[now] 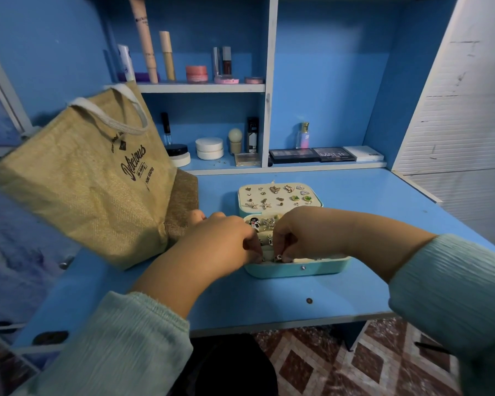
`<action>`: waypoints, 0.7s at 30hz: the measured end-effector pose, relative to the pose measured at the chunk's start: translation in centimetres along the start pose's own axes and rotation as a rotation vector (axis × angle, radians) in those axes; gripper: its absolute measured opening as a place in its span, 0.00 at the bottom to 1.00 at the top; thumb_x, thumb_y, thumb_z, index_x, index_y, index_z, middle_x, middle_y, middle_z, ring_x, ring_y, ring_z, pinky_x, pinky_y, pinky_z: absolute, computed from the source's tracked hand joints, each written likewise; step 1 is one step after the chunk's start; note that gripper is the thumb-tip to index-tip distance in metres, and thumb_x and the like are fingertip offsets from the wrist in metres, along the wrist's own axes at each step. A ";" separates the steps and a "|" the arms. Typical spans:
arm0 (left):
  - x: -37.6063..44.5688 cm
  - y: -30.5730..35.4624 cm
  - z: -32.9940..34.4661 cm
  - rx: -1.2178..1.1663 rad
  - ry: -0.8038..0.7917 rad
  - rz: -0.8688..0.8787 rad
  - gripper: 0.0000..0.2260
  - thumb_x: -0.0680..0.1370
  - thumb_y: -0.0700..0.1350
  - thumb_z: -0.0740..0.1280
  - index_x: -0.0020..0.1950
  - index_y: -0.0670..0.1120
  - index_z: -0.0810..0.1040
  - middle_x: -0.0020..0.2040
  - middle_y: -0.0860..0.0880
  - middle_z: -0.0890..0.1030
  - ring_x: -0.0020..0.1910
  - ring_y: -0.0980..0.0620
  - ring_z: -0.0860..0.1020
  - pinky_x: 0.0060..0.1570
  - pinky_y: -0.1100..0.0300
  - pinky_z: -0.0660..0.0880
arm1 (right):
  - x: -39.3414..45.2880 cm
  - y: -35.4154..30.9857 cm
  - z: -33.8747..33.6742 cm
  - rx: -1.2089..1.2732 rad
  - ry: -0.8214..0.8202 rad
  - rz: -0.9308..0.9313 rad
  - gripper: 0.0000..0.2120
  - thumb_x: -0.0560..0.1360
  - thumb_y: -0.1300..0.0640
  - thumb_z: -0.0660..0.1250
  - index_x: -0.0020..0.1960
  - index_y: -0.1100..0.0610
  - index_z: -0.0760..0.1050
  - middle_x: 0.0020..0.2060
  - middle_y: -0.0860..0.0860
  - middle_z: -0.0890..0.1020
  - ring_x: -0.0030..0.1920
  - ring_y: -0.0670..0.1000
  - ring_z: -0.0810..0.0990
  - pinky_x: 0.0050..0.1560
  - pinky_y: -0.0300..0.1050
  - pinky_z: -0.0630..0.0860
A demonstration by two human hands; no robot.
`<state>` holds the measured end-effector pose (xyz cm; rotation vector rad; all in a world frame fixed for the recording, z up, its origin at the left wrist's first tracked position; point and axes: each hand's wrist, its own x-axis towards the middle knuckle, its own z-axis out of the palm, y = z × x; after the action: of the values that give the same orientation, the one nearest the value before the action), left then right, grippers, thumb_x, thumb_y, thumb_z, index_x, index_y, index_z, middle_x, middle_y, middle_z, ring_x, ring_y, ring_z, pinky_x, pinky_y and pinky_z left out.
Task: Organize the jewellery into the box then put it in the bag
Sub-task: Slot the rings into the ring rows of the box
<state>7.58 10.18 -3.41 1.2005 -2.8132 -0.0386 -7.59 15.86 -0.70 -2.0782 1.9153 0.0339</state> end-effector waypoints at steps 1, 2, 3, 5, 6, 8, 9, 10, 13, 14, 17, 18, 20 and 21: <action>0.0 0.0 0.0 -0.007 0.004 0.000 0.08 0.76 0.59 0.63 0.50 0.60 0.79 0.51 0.57 0.76 0.58 0.53 0.69 0.47 0.53 0.54 | 0.0 0.0 0.0 -0.008 -0.004 -0.001 0.07 0.74 0.58 0.67 0.51 0.54 0.79 0.43 0.46 0.76 0.46 0.48 0.75 0.48 0.41 0.73; -0.1 0.0 0.0 -0.014 0.006 -0.001 0.07 0.76 0.59 0.63 0.49 0.60 0.79 0.51 0.57 0.76 0.58 0.53 0.69 0.48 0.53 0.54 | -0.1 0.0 0.0 -0.015 -0.007 0.000 0.07 0.74 0.58 0.66 0.52 0.54 0.79 0.43 0.46 0.76 0.45 0.48 0.74 0.48 0.41 0.72; -0.1 -0.1 0.1 -0.021 0.007 -0.001 0.07 0.76 0.59 0.63 0.49 0.60 0.78 0.51 0.57 0.77 0.58 0.53 0.69 0.49 0.53 0.54 | -0.1 0.0 0.0 -0.017 -0.009 0.004 0.08 0.75 0.58 0.66 0.53 0.54 0.78 0.43 0.46 0.76 0.45 0.48 0.74 0.48 0.41 0.73; -0.2 -0.1 0.1 -0.031 0.007 -0.001 0.05 0.76 0.59 0.63 0.47 0.61 0.77 0.51 0.57 0.77 0.58 0.54 0.68 0.50 0.53 0.54 | 0.0 -0.1 0.0 -0.013 -0.010 0.009 0.08 0.75 0.58 0.65 0.53 0.54 0.78 0.46 0.48 0.79 0.48 0.50 0.76 0.50 0.43 0.74; -0.2 -0.1 0.1 -0.034 0.008 -0.001 0.05 0.76 0.59 0.63 0.46 0.62 0.76 0.51 0.57 0.76 0.58 0.54 0.68 0.50 0.54 0.54 | 0.0 -0.1 0.1 -0.013 -0.010 0.011 0.08 0.75 0.58 0.65 0.53 0.54 0.78 0.48 0.49 0.80 0.49 0.50 0.77 0.51 0.44 0.74; -0.2 -0.1 0.1 -0.033 0.008 -0.003 0.05 0.76 0.59 0.63 0.46 0.62 0.76 0.51 0.57 0.76 0.58 0.53 0.68 0.51 0.53 0.54 | 0.2 -0.2 0.1 -0.021 -0.005 0.015 0.08 0.75 0.58 0.65 0.53 0.56 0.79 0.50 0.50 0.81 0.51 0.50 0.77 0.51 0.43 0.73; -0.2 -0.1 0.1 -0.026 0.007 -0.004 0.05 0.76 0.59 0.63 0.47 0.62 0.77 0.52 0.57 0.76 0.58 0.53 0.68 0.52 0.53 0.55 | 0.3 -0.2 0.1 -0.022 -0.002 0.016 0.08 0.75 0.58 0.65 0.53 0.56 0.79 0.50 0.50 0.81 0.50 0.50 0.76 0.51 0.43 0.73; -0.2 -0.1 0.1 -0.019 0.006 -0.005 0.06 0.76 0.59 0.63 0.48 0.61 0.78 0.52 0.57 0.76 0.58 0.53 0.68 0.51 0.53 0.55 | 0.3 -0.2 0.1 -0.016 0.003 0.017 0.08 0.75 0.58 0.66 0.53 0.56 0.80 0.50 0.50 0.81 0.49 0.49 0.76 0.49 0.42 0.72; -0.1 0.0 0.1 -0.010 -0.005 -0.013 0.08 0.75 0.60 0.63 0.50 0.61 0.78 0.52 0.58 0.76 0.58 0.53 0.68 0.51 0.53 0.55 | 0.5 -0.2 0.3 0.018 0.027 0.022 0.07 0.74 0.58 0.68 0.51 0.56 0.80 0.48 0.50 0.80 0.44 0.47 0.72 0.43 0.40 0.71; -0.1 0.0 0.1 -0.007 -0.009 -0.015 0.08 0.75 0.60 0.63 0.50 0.61 0.79 0.53 0.58 0.76 0.58 0.53 0.68 0.52 0.52 0.55 | 0.5 -0.2 0.4 0.021 0.036 0.022 0.06 0.73 0.58 0.68 0.50 0.55 0.80 0.45 0.49 0.79 0.44 0.47 0.72 0.43 0.40 0.70; 0.0 0.1 0.0 0.000 -0.019 -0.022 0.08 0.75 0.60 0.64 0.50 0.61 0.79 0.53 0.58 0.76 0.59 0.53 0.68 0.53 0.53 0.55 | 0.5 -0.1 0.6 0.026 0.038 0.008 0.04 0.73 0.60 0.69 0.46 0.53 0.79 0.37 0.43 0.74 0.42 0.46 0.71 0.44 0.40 0.70; 0.0 0.1 0.0 0.005 -0.021 -0.022 0.08 0.75 0.60 0.64 0.50 0.62 0.79 0.52 0.58 0.76 0.59 0.53 0.68 0.52 0.53 0.55 | 0.4 -0.1 0.6 0.018 0.029 -0.001 0.03 0.72 0.60 0.68 0.44 0.53 0.79 0.36 0.43 0.73 0.41 0.46 0.71 0.43 0.40 0.69; -0.1 0.1 0.0 0.011 -0.025 -0.022 0.08 0.75 0.60 0.64 0.50 0.62 0.79 0.51 0.58 0.76 0.58 0.54 0.68 0.51 0.53 0.55 | 0.3 -0.1 0.6 -0.004 0.008 -0.019 0.08 0.72 0.62 0.68 0.38 0.50 0.75 0.34 0.42 0.72 0.39 0.45 0.70 0.39 0.38 0.68; -0.1 0.1 0.0 0.008 -0.027 -0.023 0.08 0.75 0.60 0.64 0.50 0.62 0.79 0.51 0.58 0.76 0.58 0.54 0.68 0.51 0.53 0.55 | 0.4 -0.2 0.5 -0.016 0.002 -0.027 0.10 0.72 0.62 0.68 0.36 0.50 0.74 0.34 0.42 0.72 0.38 0.45 0.69 0.37 0.36 0.67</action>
<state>7.55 10.30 -3.38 1.2439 -2.8247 -0.0449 -7.30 15.65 -1.23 -2.1148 1.8933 0.0414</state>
